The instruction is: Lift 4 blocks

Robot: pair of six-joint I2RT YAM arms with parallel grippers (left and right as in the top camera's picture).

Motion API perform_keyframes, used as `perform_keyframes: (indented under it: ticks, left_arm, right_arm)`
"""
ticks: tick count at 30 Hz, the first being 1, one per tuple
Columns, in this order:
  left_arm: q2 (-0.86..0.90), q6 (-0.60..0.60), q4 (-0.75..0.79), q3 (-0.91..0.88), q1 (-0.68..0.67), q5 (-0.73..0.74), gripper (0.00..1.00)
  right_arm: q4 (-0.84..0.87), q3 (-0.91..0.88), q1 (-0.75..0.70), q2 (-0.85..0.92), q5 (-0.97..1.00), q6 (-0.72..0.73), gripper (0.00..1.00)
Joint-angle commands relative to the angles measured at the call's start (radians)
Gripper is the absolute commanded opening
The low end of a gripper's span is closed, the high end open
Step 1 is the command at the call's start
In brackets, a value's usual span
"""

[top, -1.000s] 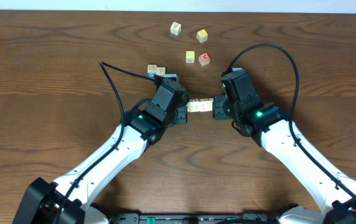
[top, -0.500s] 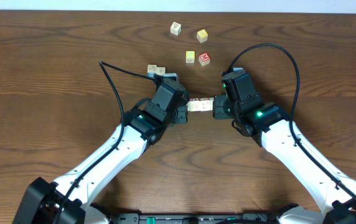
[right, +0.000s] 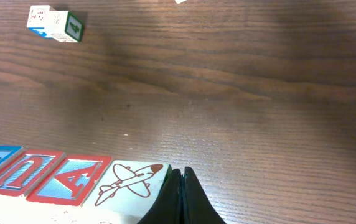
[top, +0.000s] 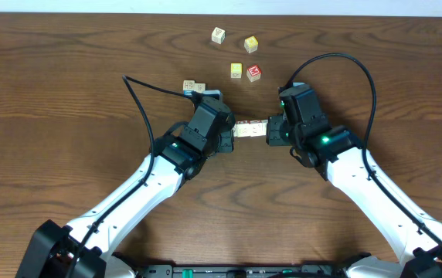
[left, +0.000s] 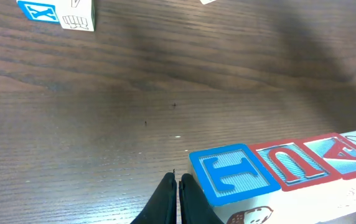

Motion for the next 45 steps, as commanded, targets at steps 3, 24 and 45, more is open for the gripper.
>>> perform_keyframes:
  ticks: [3, 24, 45]
  left_arm:
    - [0.011, -0.008, 0.067, 0.066, -0.077, 0.319, 0.07]
    - [0.044, -0.008, 0.078, 0.066, -0.077, 0.32, 0.07]
    - [0.062, -0.013, 0.089, 0.066, -0.072, 0.32, 0.07]
  right_arm:
    - [0.045, 0.032, 0.06, 0.016, -0.384, 0.031, 0.01]
    - [0.066, 0.029, 0.06, 0.072, -0.407, 0.031, 0.01]
    - [0.07, 0.029, 0.058, 0.08, -0.407, 0.03, 0.01]
